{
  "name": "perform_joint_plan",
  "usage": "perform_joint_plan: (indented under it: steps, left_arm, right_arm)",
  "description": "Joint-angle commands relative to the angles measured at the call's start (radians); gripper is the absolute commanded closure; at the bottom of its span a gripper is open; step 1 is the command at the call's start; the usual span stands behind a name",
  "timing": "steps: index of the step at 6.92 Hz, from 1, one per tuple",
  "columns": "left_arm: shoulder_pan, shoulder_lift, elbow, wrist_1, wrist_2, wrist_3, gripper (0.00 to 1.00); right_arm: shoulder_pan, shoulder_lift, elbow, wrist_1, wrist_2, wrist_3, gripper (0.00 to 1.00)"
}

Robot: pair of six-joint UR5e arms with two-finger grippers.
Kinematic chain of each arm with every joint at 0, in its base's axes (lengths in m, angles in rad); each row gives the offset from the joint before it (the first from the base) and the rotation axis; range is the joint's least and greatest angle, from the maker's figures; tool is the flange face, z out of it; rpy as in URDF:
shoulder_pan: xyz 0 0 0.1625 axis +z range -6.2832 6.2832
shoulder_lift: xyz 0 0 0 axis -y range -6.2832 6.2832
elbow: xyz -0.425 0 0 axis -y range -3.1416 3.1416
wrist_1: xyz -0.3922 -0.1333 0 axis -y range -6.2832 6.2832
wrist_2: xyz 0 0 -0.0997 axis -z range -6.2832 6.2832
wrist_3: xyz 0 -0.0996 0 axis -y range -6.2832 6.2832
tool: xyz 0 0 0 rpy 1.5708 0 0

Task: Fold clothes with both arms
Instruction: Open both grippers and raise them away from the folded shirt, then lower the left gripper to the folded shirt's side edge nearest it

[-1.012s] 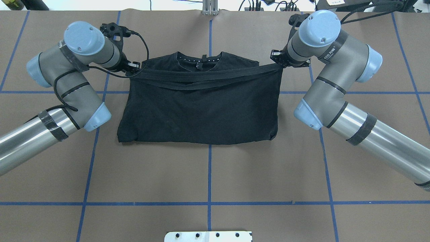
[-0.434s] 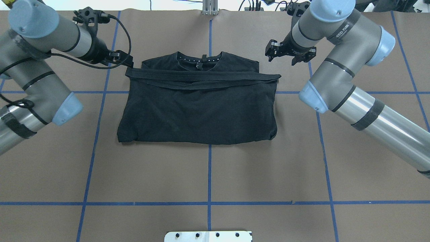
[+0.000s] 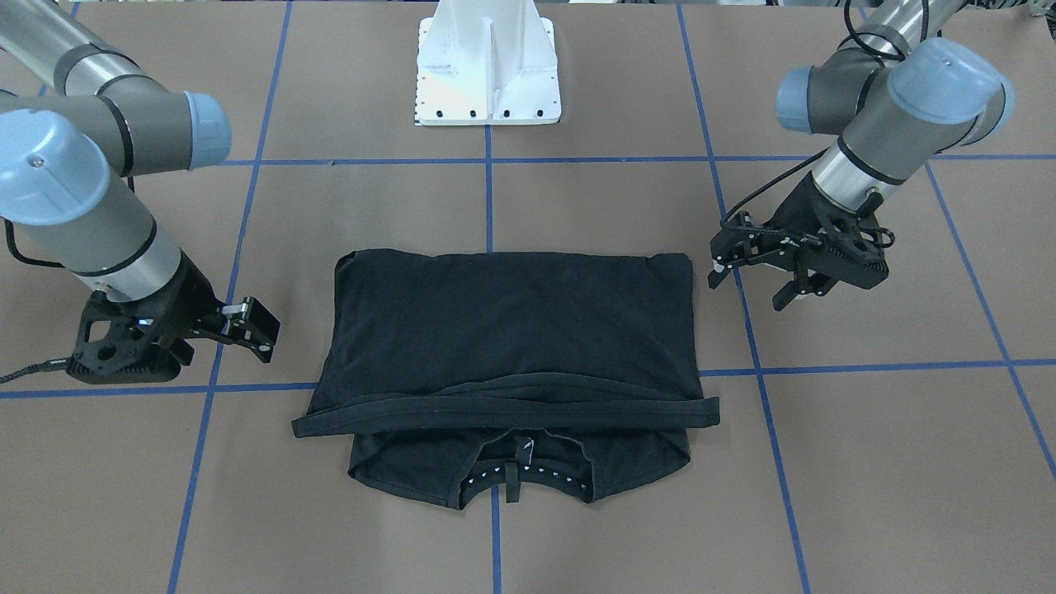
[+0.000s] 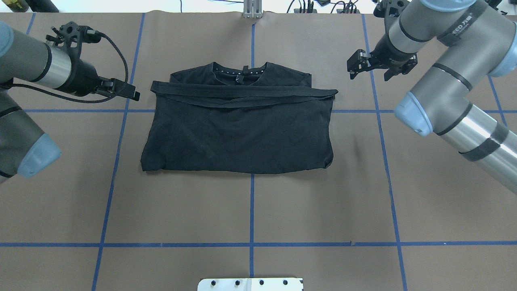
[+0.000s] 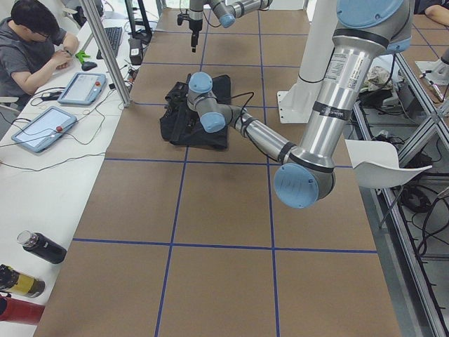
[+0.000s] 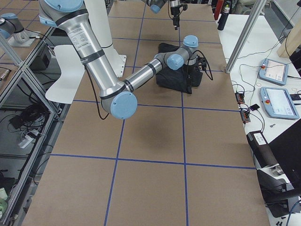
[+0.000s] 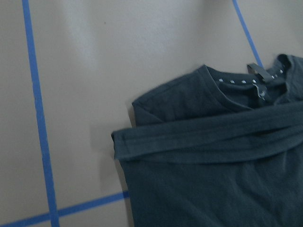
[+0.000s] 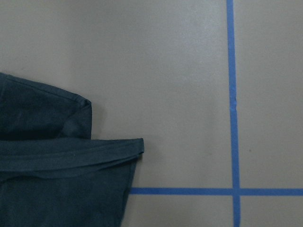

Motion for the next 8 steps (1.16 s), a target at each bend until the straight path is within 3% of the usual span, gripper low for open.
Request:
perform_joint_plan:
  steps: [1, 4, 6, 8]
  left_arm:
    - [0.050, 0.150, -0.021, -0.181, 0.010, -0.012, 0.00]
    - [0.226, 0.152, 0.003, -0.226, 0.131, -0.114, 0.00]
    - [0.248, 0.079, 0.086, -0.226, 0.133, -0.124, 0.01]
    - [0.248, 0.066, 0.109, -0.228, 0.133, -0.122, 0.12]
  right_arm:
    - [-0.003, -0.084, 0.095, -0.022, -0.002, -0.033, 0.00]
    - [-0.015, -0.084, 0.093, -0.019, -0.009, -0.033, 0.00]
    - [-0.015, -0.084, 0.095, -0.019, -0.009, -0.033, 0.00]
    - [-0.015, -0.084, 0.095, -0.017, -0.009, -0.033, 0.00]
